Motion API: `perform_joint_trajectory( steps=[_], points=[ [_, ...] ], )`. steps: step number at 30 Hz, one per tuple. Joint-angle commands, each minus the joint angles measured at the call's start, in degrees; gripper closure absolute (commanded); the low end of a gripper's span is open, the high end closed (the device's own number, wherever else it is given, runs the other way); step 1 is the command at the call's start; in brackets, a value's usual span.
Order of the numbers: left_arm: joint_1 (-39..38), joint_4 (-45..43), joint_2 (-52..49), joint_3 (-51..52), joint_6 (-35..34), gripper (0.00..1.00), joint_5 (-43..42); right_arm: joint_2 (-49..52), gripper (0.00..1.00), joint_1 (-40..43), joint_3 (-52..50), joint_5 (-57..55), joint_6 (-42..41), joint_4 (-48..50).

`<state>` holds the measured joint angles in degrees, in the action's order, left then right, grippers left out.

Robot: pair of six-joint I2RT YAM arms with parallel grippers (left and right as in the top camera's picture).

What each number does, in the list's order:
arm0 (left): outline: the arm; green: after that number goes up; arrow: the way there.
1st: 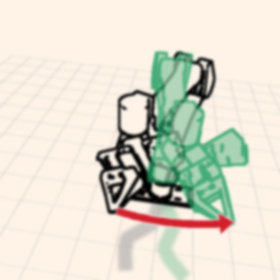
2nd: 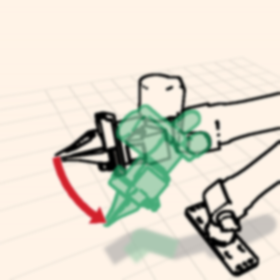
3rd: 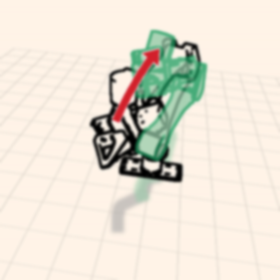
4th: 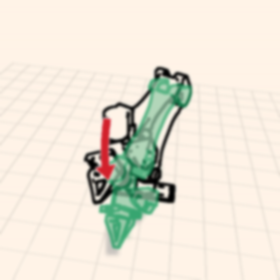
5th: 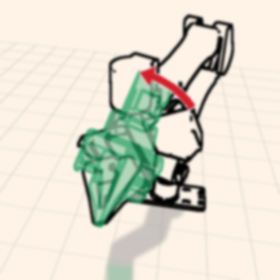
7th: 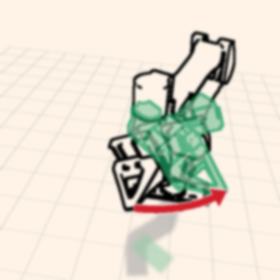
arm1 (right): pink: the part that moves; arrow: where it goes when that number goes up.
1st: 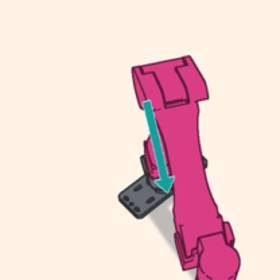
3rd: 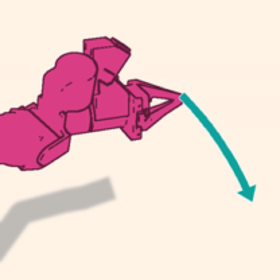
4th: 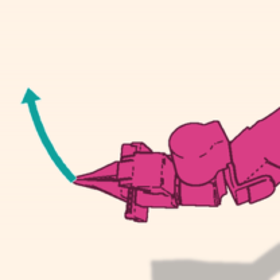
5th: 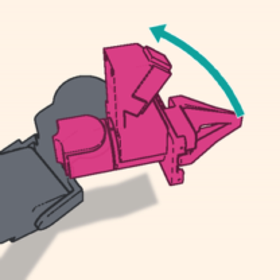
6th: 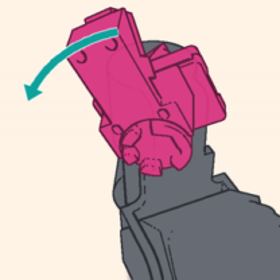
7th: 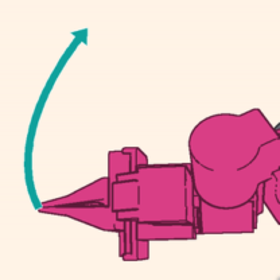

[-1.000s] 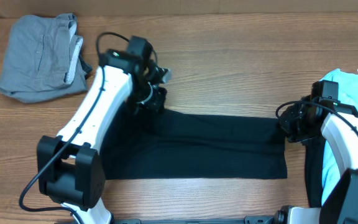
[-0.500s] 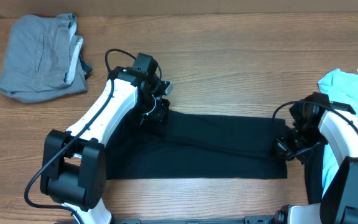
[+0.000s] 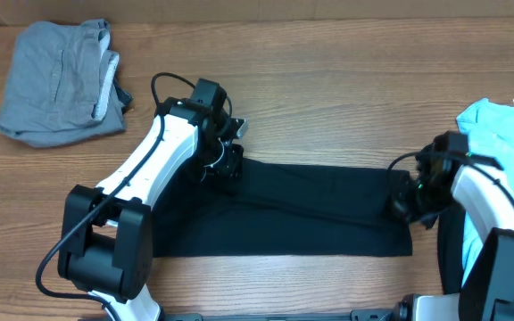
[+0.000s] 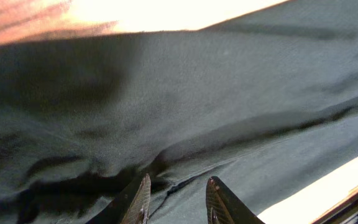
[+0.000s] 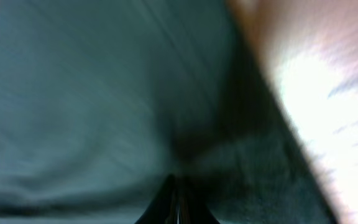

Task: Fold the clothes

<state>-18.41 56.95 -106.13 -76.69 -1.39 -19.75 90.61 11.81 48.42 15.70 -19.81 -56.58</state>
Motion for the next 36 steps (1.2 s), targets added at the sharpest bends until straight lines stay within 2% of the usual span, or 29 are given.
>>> perform_joint_trajectory(
  steps=[1, 4, 6, 10, 13, 17, 19, 21, 23, 25, 27, 29, 36],
  points=[
    [-0.6, -1.7, 1.2, 3.5, -0.1, 0.66, 1.5, -1.1, 0.96, -1.2, -5.9, 2.6, -1.7, 0.0],
    [-0.6, -4.9, 1.2, 7.4, -0.2, 0.67, 2.5, -1.3, 0.96, -1.2, -6.2, 2.8, -1.6, 0.0],
    [-0.6, -6.1, 1.2, 9.5, -1.2, 0.74, 1.6, -2.0, 0.96, -1.2, -5.2, 2.8, -1.4, -0.1],
    [-0.6, -2.5, 1.2, 10.5, -2.1, 0.94, -2.0, -4.1, 0.96, -1.2, -1.6, 1.7, -0.8, -1.2],
    [-0.3, 1.8, 1.3, 8.7, -2.0, 0.95, -2.3, -5.6, 0.96, -1.2, 1.2, 1.7, -0.7, -1.4],
    [1.0, 7.4, 1.4, 3.2, -2.0, 0.85, -2.4, -6.3, 0.95, -1.2, 2.7, 1.8, -0.7, -1.2],
    [2.4, 13.1, 1.4, -2.6, -1.1, 0.78, -0.5, -6.3, 0.89, -1.2, 2.7, 2.6, 0.8, -1.2],
    [3.1, 17.4, 1.4, -6.3, -0.7, 0.74, 5.0, -6.3, 0.85, -1.2, 2.7, 2.6, 1.2, -1.4],
    [3.5, 20.7, 1.4, -8.3, -0.4, 0.64, 12.9, -6.3, 0.83, -1.2, 2.7, 2.6, 1.2, -1.6],
    [3.8, 22.0, 1.4, -8.2, -0.5, 0.59, 19.9, -6.3, 0.83, -1.2, 2.7, 2.6, 1.2, -1.5],
    [3.8, 19.0, 1.4, -5.6, 0.5, 0.53, 19.5, -6.3, 0.82, -1.2, 2.7, 2.6, 1.2, -1.2],
    [3.8, 12.3, 1.4, -1.0, 4.9, 0.45, 13.7, -6.3, 0.82, -1.2, 2.7, 2.6, 1.2, -0.8],
    [3.9, 2.3, 1.4, 4.7, 7.0, 0.44, 12.9, -6.3, 0.82, -1.2, 2.7, 2.6, 2.2, -0.7]
  ],
)
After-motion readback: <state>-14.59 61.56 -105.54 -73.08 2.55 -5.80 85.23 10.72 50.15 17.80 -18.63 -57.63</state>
